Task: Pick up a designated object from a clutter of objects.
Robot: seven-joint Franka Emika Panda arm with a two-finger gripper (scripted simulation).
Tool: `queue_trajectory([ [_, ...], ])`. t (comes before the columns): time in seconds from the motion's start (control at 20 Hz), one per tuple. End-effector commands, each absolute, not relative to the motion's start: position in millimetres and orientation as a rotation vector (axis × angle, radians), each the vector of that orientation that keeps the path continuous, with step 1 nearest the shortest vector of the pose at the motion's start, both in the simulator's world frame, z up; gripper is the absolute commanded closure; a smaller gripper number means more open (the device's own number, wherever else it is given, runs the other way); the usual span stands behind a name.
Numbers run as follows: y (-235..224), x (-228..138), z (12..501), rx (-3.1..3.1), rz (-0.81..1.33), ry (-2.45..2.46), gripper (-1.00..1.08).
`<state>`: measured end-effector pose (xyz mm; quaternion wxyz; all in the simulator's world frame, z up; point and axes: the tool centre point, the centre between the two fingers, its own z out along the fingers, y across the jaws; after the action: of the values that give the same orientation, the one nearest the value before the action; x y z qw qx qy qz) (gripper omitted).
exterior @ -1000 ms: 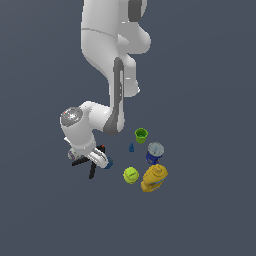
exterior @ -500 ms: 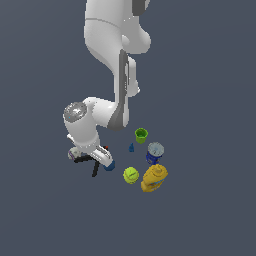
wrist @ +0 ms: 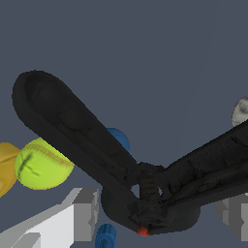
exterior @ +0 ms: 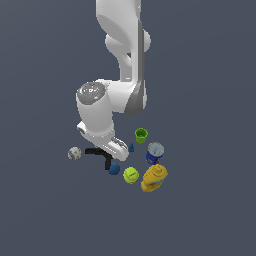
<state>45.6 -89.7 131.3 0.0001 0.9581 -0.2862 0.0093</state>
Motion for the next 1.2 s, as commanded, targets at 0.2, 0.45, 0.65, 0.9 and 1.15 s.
queue_trajectory([
  [0.2,-36.7,54.6,195.3,3.008,0.025,-0.898,1.08],
  [0.45,3.7,62.1,243.2,3.007,0.02,-0.898,1.08],
  [0.65,35.8,68.7,280.9,3.008,0.015,-0.897,1.08],
  [0.9,71.7,77.0,322.9,3.009,0.009,-0.895,1.08],
  [1.15,96.8,83.6,352.2,3.01,0.005,-0.894,1.08],
])
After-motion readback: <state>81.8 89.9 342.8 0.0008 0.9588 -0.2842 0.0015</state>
